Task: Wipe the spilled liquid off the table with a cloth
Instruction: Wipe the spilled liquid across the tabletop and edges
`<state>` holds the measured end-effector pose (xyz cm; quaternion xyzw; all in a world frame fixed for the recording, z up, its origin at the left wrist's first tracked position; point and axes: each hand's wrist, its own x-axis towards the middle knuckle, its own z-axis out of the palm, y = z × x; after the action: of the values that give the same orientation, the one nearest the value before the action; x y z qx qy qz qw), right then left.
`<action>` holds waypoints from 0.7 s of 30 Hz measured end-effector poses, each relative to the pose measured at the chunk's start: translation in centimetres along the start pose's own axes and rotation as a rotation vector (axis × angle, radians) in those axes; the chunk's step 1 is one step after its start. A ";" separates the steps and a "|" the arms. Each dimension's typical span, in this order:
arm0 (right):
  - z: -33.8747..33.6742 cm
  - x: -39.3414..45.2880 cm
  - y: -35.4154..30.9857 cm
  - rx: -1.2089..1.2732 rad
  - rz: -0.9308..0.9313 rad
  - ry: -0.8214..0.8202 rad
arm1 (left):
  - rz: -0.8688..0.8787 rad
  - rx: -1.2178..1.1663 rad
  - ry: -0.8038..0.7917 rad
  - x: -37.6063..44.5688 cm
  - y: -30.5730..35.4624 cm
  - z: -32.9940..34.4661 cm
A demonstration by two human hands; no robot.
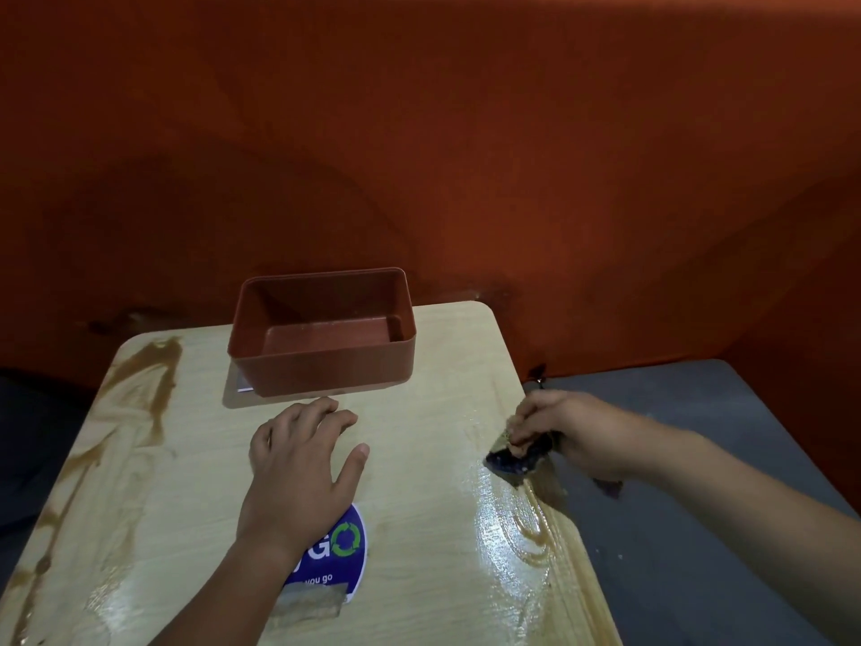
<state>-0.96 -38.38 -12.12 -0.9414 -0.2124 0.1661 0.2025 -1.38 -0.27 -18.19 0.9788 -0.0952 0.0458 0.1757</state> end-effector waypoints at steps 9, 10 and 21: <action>2.7 3.2 -3.6 -0.226 0.067 0.183 | 0.006 0.017 0.007 0.0 -0.1 0.1; 2.9 2.0 -3.3 -0.216 0.010 0.166 | 0.008 0.017 0.009 0.0 -0.1 0.1; 1.3 1.6 -0.6 0.042 0.183 0.239 | 0.006 0.018 0.014 0.0 0.1 0.0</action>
<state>-0.26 -36.78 -13.32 -0.9655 -0.0962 0.0749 0.2301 -1.42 -0.37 -18.18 0.9797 -0.0965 0.0541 0.1675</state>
